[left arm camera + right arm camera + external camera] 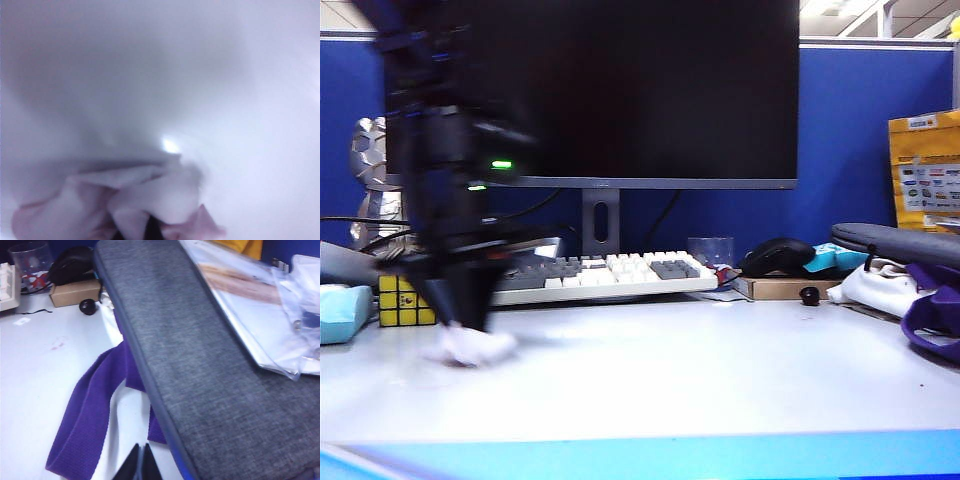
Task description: Use the wet wipes on the table to wipe the cherry juice off the table, then put the wipes back on the table.
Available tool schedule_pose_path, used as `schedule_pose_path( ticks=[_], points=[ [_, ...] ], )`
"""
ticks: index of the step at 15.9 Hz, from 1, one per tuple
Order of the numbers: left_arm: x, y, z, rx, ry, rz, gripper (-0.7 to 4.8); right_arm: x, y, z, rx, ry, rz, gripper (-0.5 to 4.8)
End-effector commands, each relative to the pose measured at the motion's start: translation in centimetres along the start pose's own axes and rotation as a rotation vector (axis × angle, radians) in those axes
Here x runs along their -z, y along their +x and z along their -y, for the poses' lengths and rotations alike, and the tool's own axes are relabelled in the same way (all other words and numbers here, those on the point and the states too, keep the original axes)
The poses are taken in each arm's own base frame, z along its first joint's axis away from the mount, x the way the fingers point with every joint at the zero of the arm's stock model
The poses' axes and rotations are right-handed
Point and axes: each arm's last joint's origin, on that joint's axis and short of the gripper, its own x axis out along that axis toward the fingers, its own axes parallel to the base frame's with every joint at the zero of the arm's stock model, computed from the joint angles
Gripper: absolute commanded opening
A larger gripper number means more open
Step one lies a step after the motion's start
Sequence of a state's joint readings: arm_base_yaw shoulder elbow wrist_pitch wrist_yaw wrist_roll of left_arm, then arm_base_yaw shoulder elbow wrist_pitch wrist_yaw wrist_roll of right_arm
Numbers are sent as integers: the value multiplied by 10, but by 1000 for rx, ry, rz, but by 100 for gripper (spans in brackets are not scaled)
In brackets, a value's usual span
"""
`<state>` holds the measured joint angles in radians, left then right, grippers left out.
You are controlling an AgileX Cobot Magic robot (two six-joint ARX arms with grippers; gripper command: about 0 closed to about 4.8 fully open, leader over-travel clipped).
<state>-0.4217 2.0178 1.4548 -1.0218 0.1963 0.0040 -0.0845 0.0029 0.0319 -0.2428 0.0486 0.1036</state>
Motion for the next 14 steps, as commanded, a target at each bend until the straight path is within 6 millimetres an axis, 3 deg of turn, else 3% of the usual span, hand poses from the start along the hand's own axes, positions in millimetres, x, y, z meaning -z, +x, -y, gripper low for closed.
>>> schedule_pose_path(
  ticks=[1, 5, 7, 11, 14],
  points=[
    [21, 17, 9, -76, 53, -247, -5, 0, 0, 0, 1, -2, 3, 0],
    [24, 14, -3, -295, 31, -281, -5, 0, 0, 0, 1, -2, 3, 0],
    [18, 14, -9, -306, 3, -217, -5, 0, 0, 0, 1, -2, 3, 0],
    [-22, 8, -7, -228, -24, 172, -5, 0, 0, 0, 1, -2, 3, 0],
    [-48, -14, -2, -185, -81, 406, -5, 0, 0, 0, 1, -2, 2, 0]
  ],
)
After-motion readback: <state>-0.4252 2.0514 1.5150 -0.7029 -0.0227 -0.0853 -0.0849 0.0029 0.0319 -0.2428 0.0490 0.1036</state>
